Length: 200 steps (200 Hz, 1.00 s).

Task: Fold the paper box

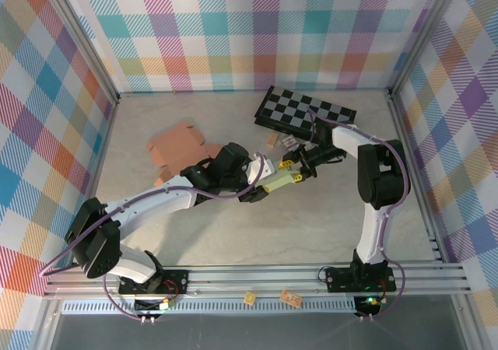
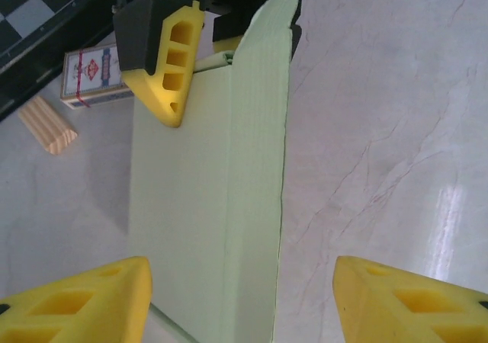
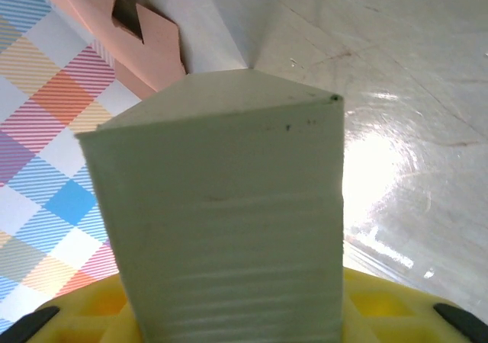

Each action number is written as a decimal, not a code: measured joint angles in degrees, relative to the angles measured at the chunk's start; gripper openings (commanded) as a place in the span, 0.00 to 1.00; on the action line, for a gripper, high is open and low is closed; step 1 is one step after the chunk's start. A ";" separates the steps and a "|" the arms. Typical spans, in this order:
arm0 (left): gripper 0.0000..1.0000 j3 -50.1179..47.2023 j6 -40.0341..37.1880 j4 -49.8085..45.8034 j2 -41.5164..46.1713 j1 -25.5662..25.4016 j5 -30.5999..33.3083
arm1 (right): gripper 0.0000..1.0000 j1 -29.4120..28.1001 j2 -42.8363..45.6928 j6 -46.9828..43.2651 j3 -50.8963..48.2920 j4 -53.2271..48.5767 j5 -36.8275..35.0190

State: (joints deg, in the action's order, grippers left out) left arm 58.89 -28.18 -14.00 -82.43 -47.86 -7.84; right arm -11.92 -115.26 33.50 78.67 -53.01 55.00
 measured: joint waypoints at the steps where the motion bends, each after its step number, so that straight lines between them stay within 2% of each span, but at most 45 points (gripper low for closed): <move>1: 0.64 0.00 -0.11 0.00 -0.02 -0.02 0.04 | 0.42 0.00 0.00 0.07 0.00 -0.04 0.02; 62: 0.66 -0.17 -6.84 -0.90 -3.87 -3.43 3.58 | 0.42 0.20 -0.52 2.82 -0.57 -1.90 1.42; 136: 0.68 -0.17 -10.67 -0.46 -7.26 -4.52 10.36 | 0.45 0.79 -0.85 7.02 -3.98 -2.75 3.87; 182: 0.64 -0.17 -12.24 0.76 -8.96 -5.81 13.31 | 0.45 1.62 -0.79 11.89 -9.18 -0.85 5.92; 200: 0.62 -0.15 -12.41 0.81 -8.96 -5.97 13.29 | 0.49 2.12 -0.09 14.64 -11.69 0.79 7.08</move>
State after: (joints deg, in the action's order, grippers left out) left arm 58.74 -40.60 -13.19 -91.39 -53.82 5.45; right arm -9.80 -115.35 48.14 66.98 -52.23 62.08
